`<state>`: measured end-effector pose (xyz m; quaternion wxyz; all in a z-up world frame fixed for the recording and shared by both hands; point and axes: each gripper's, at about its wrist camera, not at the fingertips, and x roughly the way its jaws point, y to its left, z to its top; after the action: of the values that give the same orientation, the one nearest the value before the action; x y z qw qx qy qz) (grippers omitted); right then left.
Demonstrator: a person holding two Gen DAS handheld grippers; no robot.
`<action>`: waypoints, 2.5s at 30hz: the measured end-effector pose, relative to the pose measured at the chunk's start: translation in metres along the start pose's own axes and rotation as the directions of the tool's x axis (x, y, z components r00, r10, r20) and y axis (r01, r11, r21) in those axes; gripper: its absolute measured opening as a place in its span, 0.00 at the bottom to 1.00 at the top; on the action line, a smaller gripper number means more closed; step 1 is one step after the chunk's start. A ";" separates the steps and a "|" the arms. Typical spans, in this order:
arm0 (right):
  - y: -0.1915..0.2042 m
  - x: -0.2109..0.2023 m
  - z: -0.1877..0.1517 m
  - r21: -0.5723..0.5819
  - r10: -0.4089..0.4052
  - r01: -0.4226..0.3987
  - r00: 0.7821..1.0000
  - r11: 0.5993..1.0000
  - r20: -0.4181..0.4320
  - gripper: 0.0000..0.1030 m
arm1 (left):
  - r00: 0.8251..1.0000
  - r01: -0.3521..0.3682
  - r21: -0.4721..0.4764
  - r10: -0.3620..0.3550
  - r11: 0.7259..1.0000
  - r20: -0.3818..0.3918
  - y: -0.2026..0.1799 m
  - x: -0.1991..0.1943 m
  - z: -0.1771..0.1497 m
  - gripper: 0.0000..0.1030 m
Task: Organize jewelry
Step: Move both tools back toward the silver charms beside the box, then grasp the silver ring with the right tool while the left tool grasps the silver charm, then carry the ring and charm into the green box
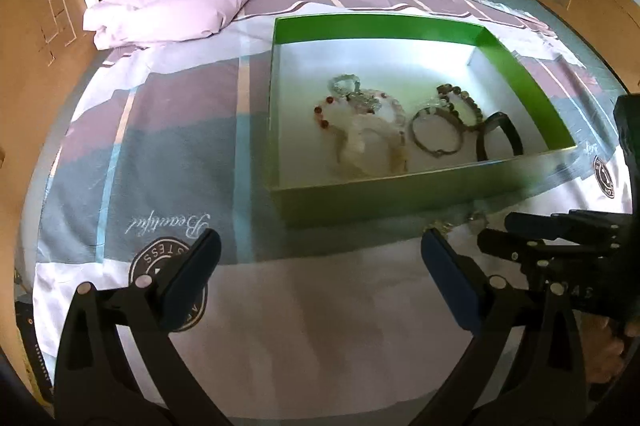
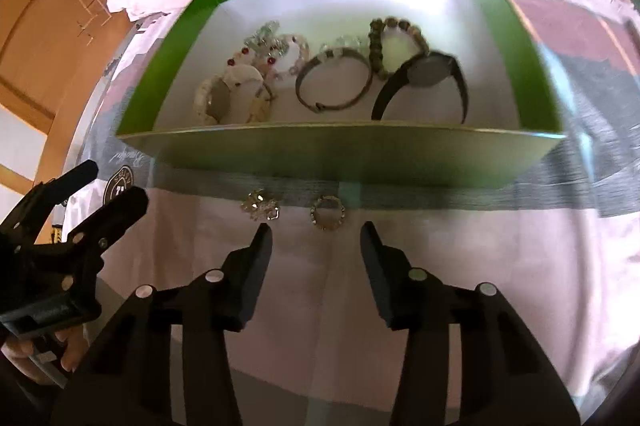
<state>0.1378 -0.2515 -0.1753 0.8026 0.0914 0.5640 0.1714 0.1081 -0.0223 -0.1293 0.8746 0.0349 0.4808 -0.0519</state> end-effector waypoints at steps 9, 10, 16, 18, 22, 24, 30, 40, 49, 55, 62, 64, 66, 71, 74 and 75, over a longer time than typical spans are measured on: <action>0.003 0.016 0.005 -0.002 -0.097 0.097 0.995 0.995 0.035 0.43 | 0.985 0.120 -0.182 -0.139 0.976 -0.098 0.028 0.028 -0.003 0.98; 0.007 0.018 0.004 -0.018 -0.120 0.121 0.992 0.992 0.044 0.37 | 0.983 0.122 -0.191 -0.145 0.974 -0.109 0.029 0.030 -0.004 0.98; 0.007 0.016 -0.001 -0.059 -0.126 0.131 0.989 0.990 0.082 0.21 | 0.980 0.123 -0.210 -0.153 0.970 -0.130 0.029 0.038 -0.008 0.98; 0.000 0.010 0.000 -0.025 -0.113 0.115 0.990 0.993 0.082 0.21 | 0.979 0.129 -0.207 -0.158 0.970 -0.130 0.027 0.037 -0.008 0.98; -0.011 -0.013 -0.003 -0.004 -0.115 0.116 0.989 0.993 0.096 0.21 | 0.977 0.148 -0.179 -0.172 0.973 -0.123 0.015 0.034 -0.006 0.98; -0.016 -0.026 -0.005 0.015 -0.116 0.115 0.988 0.993 0.101 0.21 | 0.977 0.156 -0.162 -0.176 0.974 -0.116 0.007 0.032 -0.005 0.98; -0.028 -0.054 -0.007 0.032 -0.142 0.139 0.980 0.990 0.142 0.21 | 0.985 0.144 -0.043 -0.147 0.989 -0.087 -0.028 0.029 0.000 0.98; -0.026 -0.048 -0.010 0.006 -0.168 0.168 0.977 0.986 0.130 0.21 | 0.986 0.161 0.103 -0.154 0.982 -0.069 -0.074 0.051 -0.002 0.93; -0.029 -0.043 -0.010 -0.001 -0.198 0.200 0.972 0.980 0.126 0.20 | 0.977 0.209 0.074 -0.204 0.975 -0.067 -0.063 0.056 -0.007 0.13; -0.025 -0.043 -0.011 -0.003 -0.204 0.206 0.971 0.978 0.126 0.21 | 0.968 0.247 0.053 -0.244 0.968 -0.054 -0.055 0.039 -0.005 0.13; -0.016 -0.051 -0.012 -0.022 -0.191 0.196 0.972 0.980 0.140 0.21 | 0.958 0.286 0.033 -0.286 0.958 -0.014 -0.047 0.005 0.000 0.13; -0.012 -0.056 -0.013 -0.034 -0.184 0.192 0.970 0.981 0.158 0.21 | 0.959 0.281 0.042 -0.282 0.959 0.024 -0.045 -0.013 0.001 0.13; -0.007 -0.063 -0.014 -0.043 -0.172 0.182 0.969 0.982 0.177 0.21 | 0.957 0.278 0.055 -0.281 0.959 0.067 -0.044 -0.028 0.000 0.13; -0.003 -0.069 -0.017 -0.051 -0.159 0.171 0.969 0.984 0.188 0.21 | 0.948 0.236 0.086 -0.249 0.968 0.198 -0.037 -0.050 -0.016 0.13; -0.010 -0.057 -0.021 -0.026 -0.157 0.162 0.975 0.986 0.155 0.21 | 0.961 0.188 0.091 -0.202 0.978 0.188 -0.033 -0.037 -0.030 0.13; -0.011 -0.053 -0.022 -0.020 -0.153 0.157 0.979 0.987 0.136 0.21 | 0.966 0.188 0.076 -0.199 0.979 0.163 -0.030 -0.032 -0.032 0.13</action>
<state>0.1026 -0.2827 -0.1398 0.8510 0.0459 0.5114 0.1104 0.0608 -0.0472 -0.1201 0.9016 0.0096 0.4040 -0.1542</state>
